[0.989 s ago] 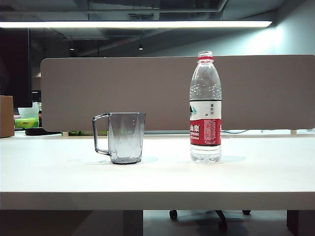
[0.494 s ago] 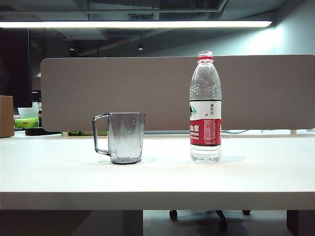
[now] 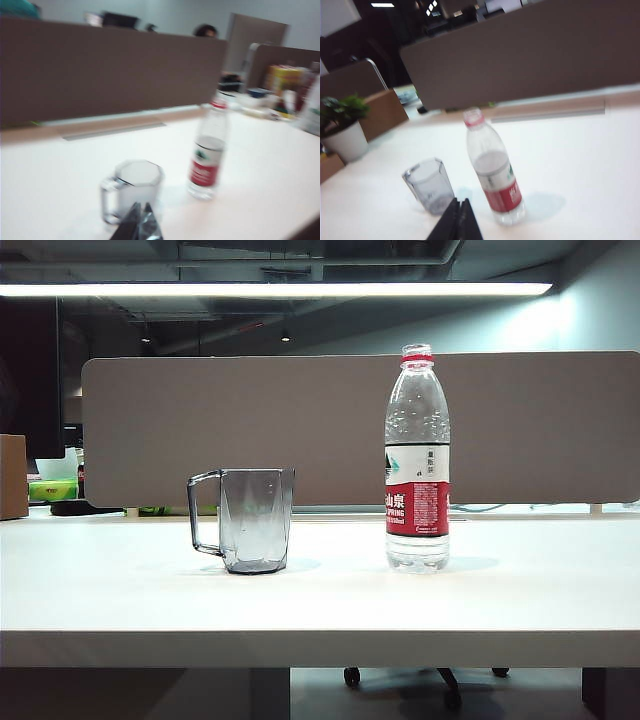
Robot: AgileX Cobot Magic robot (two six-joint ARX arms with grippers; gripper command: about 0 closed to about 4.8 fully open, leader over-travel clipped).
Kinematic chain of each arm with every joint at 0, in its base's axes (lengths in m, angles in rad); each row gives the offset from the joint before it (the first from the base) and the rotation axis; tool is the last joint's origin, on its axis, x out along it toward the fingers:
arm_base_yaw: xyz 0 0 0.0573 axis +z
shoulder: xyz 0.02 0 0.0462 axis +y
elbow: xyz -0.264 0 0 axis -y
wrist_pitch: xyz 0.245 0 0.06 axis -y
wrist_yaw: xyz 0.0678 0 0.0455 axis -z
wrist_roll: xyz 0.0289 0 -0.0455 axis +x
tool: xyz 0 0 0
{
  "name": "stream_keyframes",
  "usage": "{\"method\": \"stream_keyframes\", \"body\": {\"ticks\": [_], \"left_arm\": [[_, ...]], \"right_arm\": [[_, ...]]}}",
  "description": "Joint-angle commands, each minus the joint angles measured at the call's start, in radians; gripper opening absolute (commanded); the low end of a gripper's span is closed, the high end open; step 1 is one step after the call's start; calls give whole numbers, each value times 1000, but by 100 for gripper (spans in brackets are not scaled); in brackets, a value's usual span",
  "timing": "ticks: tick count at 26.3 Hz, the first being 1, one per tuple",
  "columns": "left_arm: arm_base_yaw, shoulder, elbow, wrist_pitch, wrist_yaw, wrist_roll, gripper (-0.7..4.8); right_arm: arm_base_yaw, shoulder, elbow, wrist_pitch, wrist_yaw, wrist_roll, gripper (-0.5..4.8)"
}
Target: Pick up the mineral water bottle on the table and pour water into the mug until it's half full.
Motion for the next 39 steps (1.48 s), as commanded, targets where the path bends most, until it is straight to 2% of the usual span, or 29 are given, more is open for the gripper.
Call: {"method": "stream_keyframes", "body": {"ticks": [1,3,4,6,8,9,13,16,20,25,31,39], "left_arm": [[-1,3,3,-69,63,-18,-5],[-1,3,3,-79,69,-17,-5],[-1,3,3,-78,69,-17,-5],[-1,3,5,-72,68,-18,-5],[-1,3,5,-73,67,-18,-5],[-1,3,5,-74,67,-18,-5],[0,3,10,-73,66,-19,-5],[0,2,12,-68,66,-21,-5],[0,-2,12,-66,44,-26,-5],[0,-2,12,-66,24,-25,-5],[0,-2,11,-66,24,-25,-5],[0,-2,11,-66,24,-26,-5]], "right_arm": [[10,126,22,59,-60,5,36],[35,217,31,101,-67,-26,52],[53,258,36,119,-66,-63,83],[102,343,37,188,-26,-149,193],[158,428,36,251,78,-222,285],[185,468,34,284,118,-256,314],[297,660,32,454,206,-338,372],[362,824,32,616,274,-336,434],[406,1088,33,919,364,-335,479],[410,1329,35,1197,376,-303,479],[412,1463,46,1311,374,-301,479],[415,1629,167,1327,350,-294,479]]}}
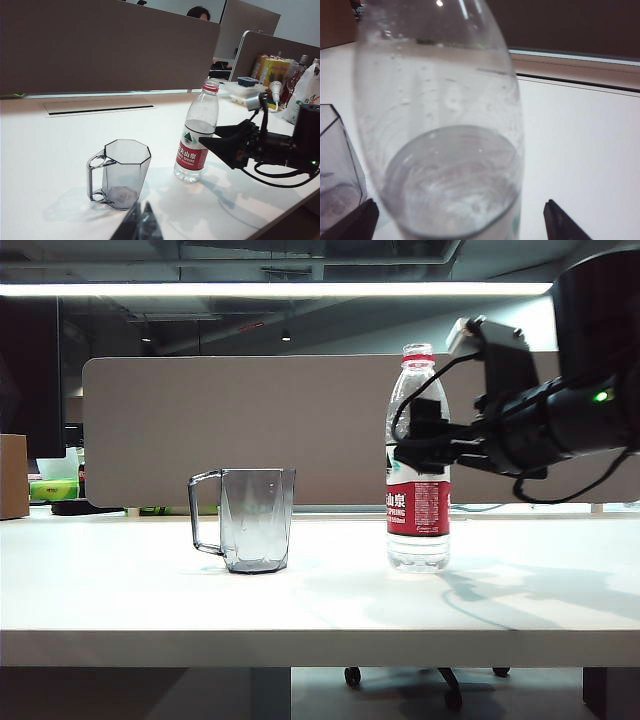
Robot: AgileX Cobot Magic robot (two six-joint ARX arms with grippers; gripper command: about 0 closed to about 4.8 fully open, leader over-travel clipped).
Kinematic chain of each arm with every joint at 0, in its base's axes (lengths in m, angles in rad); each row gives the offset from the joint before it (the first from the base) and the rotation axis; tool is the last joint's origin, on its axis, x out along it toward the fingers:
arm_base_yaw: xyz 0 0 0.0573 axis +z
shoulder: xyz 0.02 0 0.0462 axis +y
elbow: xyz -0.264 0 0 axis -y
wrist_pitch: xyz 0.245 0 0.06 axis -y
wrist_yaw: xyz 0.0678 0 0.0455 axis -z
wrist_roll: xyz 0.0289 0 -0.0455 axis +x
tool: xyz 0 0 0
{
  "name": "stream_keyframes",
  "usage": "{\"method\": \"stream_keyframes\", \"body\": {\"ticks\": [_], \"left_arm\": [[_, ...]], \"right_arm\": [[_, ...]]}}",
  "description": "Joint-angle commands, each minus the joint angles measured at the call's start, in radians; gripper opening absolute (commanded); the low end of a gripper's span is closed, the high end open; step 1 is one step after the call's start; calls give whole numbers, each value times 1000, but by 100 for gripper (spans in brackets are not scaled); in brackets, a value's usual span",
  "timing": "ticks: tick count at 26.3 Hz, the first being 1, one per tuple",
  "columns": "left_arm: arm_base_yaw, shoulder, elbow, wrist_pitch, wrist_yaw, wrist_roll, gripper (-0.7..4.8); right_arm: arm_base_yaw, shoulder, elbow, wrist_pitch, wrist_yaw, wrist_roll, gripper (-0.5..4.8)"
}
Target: Pick up the mineral water bottle on the table and pour water into the mug until it's half full.
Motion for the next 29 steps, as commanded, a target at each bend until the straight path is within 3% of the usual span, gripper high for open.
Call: {"method": "stream_keyframes", "body": {"ticks": [1,8,9,10,12,13,18,29], "left_arm": [[0,1,6,13,0,0,-5],[-1,1,6,13,3,-4,-5],[-1,1,6,13,2,-12,-5],[0,1,6,13,0,-21,-5],[-1,1,6,13,0,-21,-5],[-1,1,6,13,0,-21,-5],[-1,1,6,13,0,-21,-5],[-1,1,6,13,0,-21,-5]], "right_arm": [[2,61,61,23,-28,14,479],[2,198,173,23,-35,87,470],[2,199,173,23,-36,87,372],[3,199,172,23,-39,87,310],[3,196,172,23,-39,87,309],[3,192,172,23,-40,86,268],[10,148,172,-3,-50,74,238],[14,-3,195,-264,-49,-85,205]]}}
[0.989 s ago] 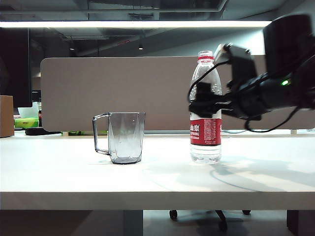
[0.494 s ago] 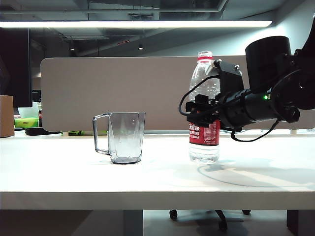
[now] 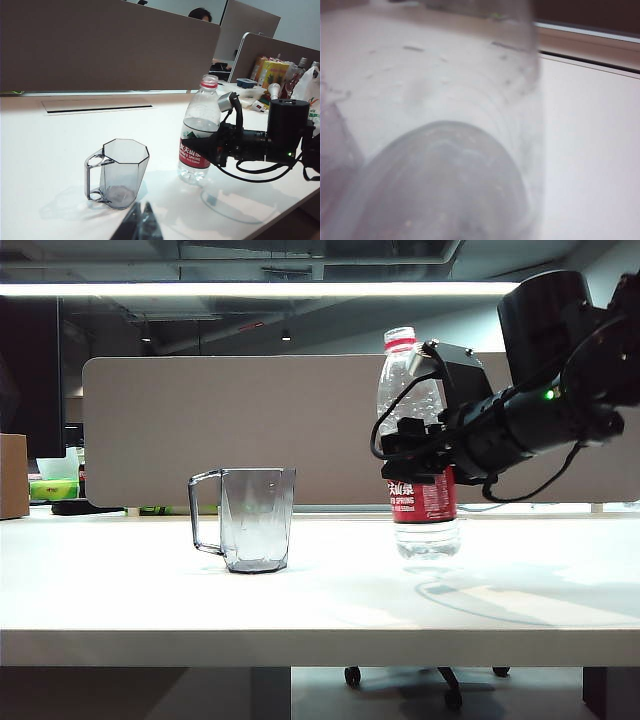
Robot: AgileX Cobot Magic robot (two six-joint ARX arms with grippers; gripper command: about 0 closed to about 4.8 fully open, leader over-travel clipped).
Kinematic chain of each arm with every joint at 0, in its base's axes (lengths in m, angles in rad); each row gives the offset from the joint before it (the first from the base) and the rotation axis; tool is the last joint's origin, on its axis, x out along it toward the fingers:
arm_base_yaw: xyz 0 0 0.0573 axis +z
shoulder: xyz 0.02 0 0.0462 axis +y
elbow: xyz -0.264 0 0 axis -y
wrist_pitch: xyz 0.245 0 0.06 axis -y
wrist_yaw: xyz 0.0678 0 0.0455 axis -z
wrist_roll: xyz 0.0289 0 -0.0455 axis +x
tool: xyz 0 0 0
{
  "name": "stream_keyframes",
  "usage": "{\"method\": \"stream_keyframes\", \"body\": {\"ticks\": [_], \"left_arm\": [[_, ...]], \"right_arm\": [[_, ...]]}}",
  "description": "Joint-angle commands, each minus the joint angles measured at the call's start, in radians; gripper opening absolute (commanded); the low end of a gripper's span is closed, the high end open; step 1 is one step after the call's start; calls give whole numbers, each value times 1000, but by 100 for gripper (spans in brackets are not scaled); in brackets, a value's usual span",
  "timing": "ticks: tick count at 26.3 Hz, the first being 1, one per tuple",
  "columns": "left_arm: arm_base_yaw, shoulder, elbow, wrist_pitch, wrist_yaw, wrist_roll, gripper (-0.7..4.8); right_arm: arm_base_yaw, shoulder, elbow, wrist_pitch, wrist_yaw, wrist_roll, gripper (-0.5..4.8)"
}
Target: Pick up the mineral water bottle on the table and pour water into the mug until it's half full.
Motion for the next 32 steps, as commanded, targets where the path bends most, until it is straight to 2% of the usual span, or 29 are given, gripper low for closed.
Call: {"method": "stream_keyframes", "body": {"ticks": [1,4,7,12,17,32], "left_arm": [[-1,1,6,13,0,-3,-5],[-1,1,6,13,0,-3,-5],[-1,1,6,13,1,-2,-5],[0,1,6,13,0,-2,-5],[0,1,6,13,0,0,-5],[-1,1,6,13,0,1,-5]], "right_arm": [[2,-81,89,-200,3,-77,206],[8,-103,179,-377,12,-172,206],[52,-110,323,-573,112,-362,206],[102,-107,462,-763,259,-575,206],[102,-85,533,-857,384,-713,207],[124,-4,537,-848,455,-988,207]]}}
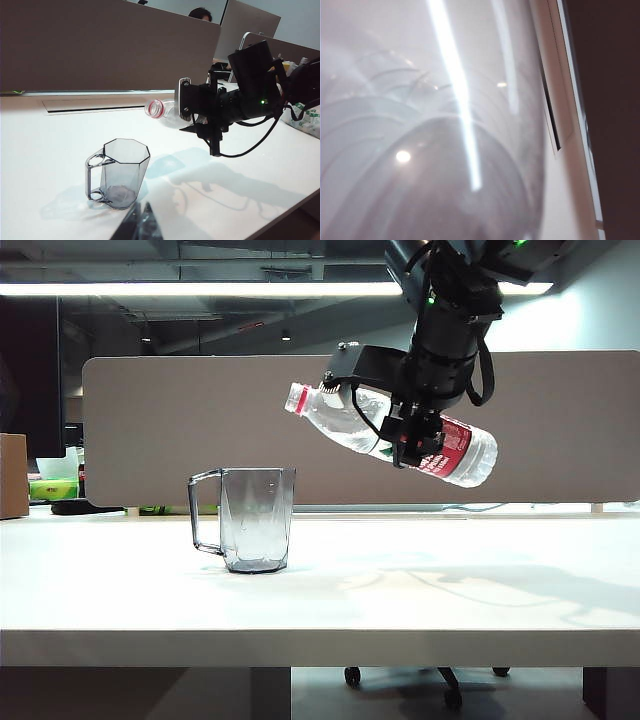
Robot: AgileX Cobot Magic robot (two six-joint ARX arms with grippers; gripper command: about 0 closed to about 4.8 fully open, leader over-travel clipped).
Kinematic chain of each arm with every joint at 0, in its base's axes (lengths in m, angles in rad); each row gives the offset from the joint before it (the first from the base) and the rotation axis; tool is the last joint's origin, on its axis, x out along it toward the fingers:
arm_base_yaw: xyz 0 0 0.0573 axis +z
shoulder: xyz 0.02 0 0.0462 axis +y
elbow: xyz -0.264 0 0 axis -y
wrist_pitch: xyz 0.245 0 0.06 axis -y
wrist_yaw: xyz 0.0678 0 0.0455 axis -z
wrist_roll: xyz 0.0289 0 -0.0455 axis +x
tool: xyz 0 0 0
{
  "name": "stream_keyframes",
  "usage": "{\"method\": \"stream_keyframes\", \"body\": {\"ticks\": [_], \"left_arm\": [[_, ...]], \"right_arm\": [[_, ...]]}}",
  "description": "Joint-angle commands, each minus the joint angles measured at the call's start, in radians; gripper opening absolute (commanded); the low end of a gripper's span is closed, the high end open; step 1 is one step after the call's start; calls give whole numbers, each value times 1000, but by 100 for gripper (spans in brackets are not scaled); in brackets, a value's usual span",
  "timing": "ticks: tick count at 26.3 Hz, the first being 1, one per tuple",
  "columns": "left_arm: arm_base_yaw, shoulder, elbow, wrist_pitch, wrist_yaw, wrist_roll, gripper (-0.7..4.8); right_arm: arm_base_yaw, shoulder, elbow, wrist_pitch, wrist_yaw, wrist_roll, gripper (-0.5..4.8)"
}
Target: Pick up the mineral water bottle on the table and pour water into the mug until it's half full.
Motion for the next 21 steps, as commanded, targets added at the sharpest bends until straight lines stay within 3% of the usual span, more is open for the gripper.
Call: {"method": "stream_keyframes", "body": {"ticks": [1,7,15,21], "left_arm": [[-1,1,6,13,1,1,-5],[-1,1,6,13,1,1,-5],[-1,2,6,13,1,1,-5],[-1,2,6,13,1,1,-5]], "right_arm": [[11,-3,27,51,33,-36,208],[31,72,168,-21,92,-51,211],[55,89,171,-22,120,-113,211],[54,89,170,-129,178,-116,211]]}}
